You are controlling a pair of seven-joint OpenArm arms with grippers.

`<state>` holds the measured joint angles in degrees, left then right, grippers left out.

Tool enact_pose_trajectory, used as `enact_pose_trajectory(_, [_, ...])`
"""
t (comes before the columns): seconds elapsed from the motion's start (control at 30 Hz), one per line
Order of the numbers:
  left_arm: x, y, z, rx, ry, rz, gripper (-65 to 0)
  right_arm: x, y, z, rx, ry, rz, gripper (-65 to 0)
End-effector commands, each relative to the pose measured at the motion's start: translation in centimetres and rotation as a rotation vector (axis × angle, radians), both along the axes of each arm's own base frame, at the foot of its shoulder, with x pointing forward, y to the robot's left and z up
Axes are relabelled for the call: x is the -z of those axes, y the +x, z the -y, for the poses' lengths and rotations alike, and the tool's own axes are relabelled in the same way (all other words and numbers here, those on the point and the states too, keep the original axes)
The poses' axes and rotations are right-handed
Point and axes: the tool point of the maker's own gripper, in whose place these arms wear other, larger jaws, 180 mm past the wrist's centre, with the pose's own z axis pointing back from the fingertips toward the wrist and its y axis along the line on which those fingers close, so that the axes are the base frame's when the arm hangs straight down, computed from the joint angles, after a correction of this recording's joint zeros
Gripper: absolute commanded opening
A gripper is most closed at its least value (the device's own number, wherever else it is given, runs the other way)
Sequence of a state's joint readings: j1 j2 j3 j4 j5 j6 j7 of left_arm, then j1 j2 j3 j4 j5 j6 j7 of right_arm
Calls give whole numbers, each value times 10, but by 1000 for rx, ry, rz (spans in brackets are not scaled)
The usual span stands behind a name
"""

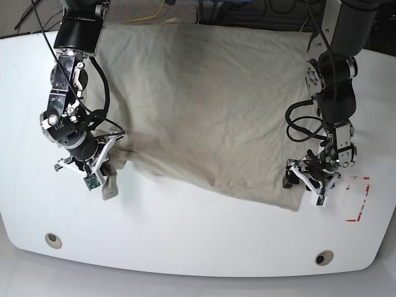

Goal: Layout the t-shirt on the table in an organized manner, then fold the t-shirt properly
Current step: 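Lift the hem corners with both grippers and pull them up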

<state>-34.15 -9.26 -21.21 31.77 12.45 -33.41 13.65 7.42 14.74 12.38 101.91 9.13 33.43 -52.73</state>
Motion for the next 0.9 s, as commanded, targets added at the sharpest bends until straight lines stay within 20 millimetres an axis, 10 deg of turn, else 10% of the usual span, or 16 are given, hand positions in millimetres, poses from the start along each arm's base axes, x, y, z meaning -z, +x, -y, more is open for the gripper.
enact_pose_trajectory(0.0, [-19,14,-5,-4,4,50,-305,-18,9,0,-8,3,64,-650])
enact_pose_trajectory(0.23, [-20,15,-5,-3,5,51,-541,-16,4,2,-3,2,58,-650])
enact_pose_trajectory(0.87, [-49,21,-18,-16,58,150,-650,-18,5,7,13,4,63,-650])
